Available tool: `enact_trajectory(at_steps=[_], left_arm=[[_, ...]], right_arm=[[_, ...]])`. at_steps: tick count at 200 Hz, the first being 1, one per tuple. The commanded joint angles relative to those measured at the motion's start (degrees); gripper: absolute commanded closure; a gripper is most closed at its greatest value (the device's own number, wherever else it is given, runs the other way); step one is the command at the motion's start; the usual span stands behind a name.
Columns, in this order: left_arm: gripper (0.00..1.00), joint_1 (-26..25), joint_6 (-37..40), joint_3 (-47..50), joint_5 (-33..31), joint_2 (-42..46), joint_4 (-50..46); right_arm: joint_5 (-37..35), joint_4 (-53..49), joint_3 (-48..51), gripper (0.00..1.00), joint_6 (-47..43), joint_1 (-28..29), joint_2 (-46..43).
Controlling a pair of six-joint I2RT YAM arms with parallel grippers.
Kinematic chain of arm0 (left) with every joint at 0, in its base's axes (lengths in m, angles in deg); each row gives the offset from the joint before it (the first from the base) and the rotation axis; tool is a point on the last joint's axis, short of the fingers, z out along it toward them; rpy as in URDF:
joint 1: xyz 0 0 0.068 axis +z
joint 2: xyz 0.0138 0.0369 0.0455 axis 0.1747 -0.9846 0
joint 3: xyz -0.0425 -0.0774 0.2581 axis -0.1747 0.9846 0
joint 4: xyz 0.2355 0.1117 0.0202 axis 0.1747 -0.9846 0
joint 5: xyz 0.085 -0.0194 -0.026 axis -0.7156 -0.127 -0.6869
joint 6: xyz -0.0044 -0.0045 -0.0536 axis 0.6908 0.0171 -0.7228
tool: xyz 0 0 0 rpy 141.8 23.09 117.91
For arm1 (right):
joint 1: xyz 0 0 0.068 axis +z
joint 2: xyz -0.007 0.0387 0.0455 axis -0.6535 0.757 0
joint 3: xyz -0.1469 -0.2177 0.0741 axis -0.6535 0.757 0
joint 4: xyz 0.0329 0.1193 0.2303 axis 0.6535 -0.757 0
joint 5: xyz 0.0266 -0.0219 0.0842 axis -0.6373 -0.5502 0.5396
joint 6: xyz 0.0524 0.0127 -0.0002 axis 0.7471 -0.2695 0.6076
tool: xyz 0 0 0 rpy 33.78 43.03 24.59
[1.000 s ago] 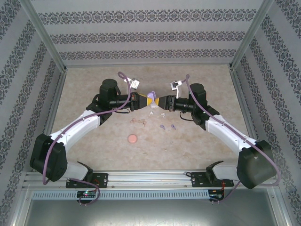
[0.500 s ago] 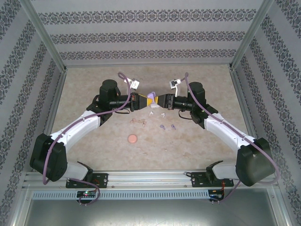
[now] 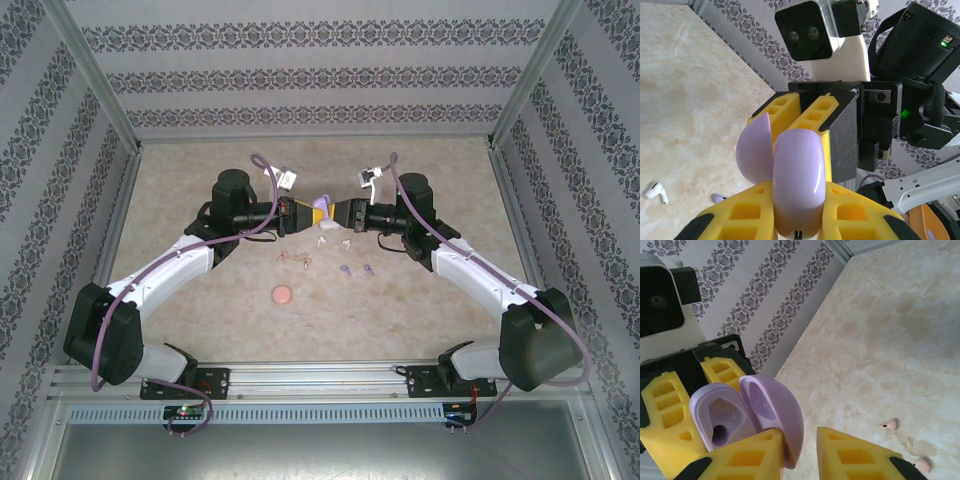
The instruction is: Insert the wireless bluetooth earbuds into the charging case
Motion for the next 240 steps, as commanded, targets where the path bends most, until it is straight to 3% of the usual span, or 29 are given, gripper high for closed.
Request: enact_trajectory(at_steps=[1,49,81,115,140,181,240], left_arm=[[1.0,-1.51,-0.45,0.77,1.66,-0.72,3.23],[1.0,-1.76,-0.45,0.93,1.1,-0.8,3.34],[1.0,-1.82,-0.49,0.88,-0.56,-0.9,3.07],[0.49,-1.68,2.5,-0.39,-6.42,-0.18,-3.04],[0.27,-0.63,8.18,-3.28,-10.17,1.98,-11.71],[0.11,2.46,21.12,-13.56,-10.66,1.37,-30.98],[0.06,5.97,36.44,-32.62,-4.6,-9.9,-56.71]], right_arm=[[0.04,2.47,-2.36,0.8,0.48,0.48,0.62],[0.79,2.41,-2.54,0.96,0.49,0.55,0.56],[0.46,1.91,-2.45,1.0,0.23,0.57,0.38],[-1.14,-1.19,-3.12,1.0,-1.61,0.4,0.98],[-3.26,-6.83,-4.87,1.0,-4.95,-0.61,2.25],[-6.3,-20.17,-12.46,1.0,-16.49,-2.35,6.55],[-7.79,-37.54,-26.7,1.0,-35.74,-2.33,15.5]])
